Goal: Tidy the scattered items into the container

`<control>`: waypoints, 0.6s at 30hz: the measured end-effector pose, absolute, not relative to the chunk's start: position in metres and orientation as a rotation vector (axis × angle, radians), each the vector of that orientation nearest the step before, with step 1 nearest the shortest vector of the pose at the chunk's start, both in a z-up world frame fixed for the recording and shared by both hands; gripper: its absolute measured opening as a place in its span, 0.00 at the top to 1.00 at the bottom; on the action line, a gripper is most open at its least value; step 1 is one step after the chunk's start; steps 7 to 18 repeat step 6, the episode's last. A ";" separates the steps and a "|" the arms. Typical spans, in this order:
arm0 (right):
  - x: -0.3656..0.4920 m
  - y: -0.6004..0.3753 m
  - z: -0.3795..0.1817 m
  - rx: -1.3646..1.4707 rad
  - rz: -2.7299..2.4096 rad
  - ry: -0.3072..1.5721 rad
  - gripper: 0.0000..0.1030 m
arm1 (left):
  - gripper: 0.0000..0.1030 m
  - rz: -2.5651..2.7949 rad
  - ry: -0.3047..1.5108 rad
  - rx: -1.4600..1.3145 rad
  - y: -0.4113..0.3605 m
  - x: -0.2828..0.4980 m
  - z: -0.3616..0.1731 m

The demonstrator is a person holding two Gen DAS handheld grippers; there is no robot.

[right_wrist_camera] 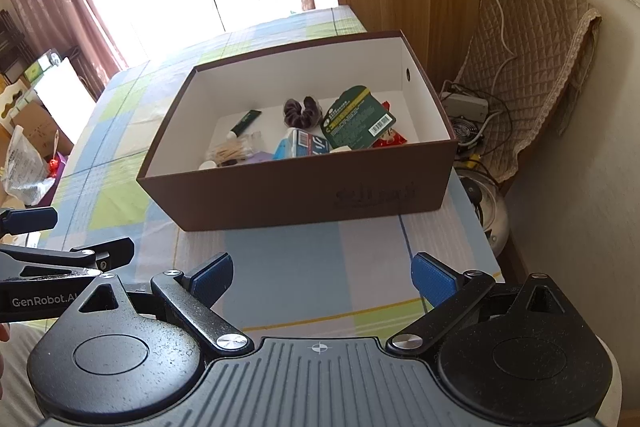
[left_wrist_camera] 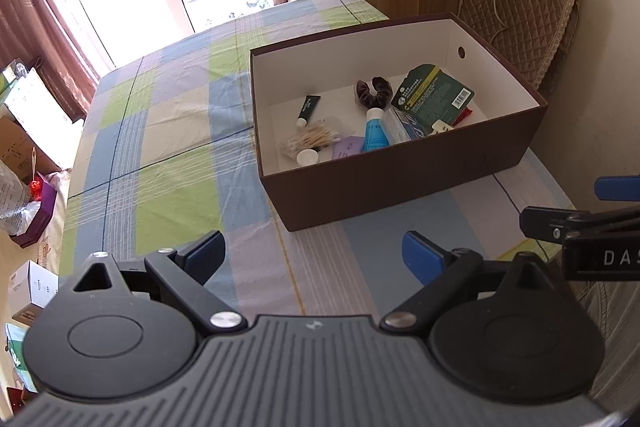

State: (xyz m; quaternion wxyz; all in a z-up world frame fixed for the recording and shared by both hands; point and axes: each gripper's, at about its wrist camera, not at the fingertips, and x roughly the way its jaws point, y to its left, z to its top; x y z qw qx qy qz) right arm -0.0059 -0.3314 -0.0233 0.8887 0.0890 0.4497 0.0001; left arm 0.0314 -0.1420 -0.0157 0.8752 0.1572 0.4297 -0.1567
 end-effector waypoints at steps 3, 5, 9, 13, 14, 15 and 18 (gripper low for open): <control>-0.004 -0.331 -0.026 0.186 -0.001 0.943 0.02 | 0.09 -0.328 0.896 0.331 -0.142 0.032 -0.018; -0.003 -0.332 -0.028 0.186 -0.002 0.948 0.02 | 0.08 -0.325 0.898 0.329 -0.142 0.033 -0.019; -0.002 -0.332 -0.029 0.187 -0.003 0.950 0.02 | 0.08 -0.322 0.900 0.328 -0.142 0.034 -0.019; -0.002 -0.332 -0.029 0.187 -0.003 0.950 0.02 | 0.08 -0.322 0.900 0.328 -0.142 0.034 -0.019; -0.002 -0.332 -0.029 0.187 -0.003 0.950 0.02 | 0.08 -0.322 0.900 0.328 -0.142 0.034 -0.019; -0.002 -0.332 -0.029 0.187 -0.003 0.950 0.02 | 0.08 -0.322 0.900 0.328 -0.142 0.034 -0.019; -0.002 -0.332 -0.029 0.187 -0.003 0.950 0.02 | 0.08 -0.322 0.900 0.328 -0.142 0.034 -0.019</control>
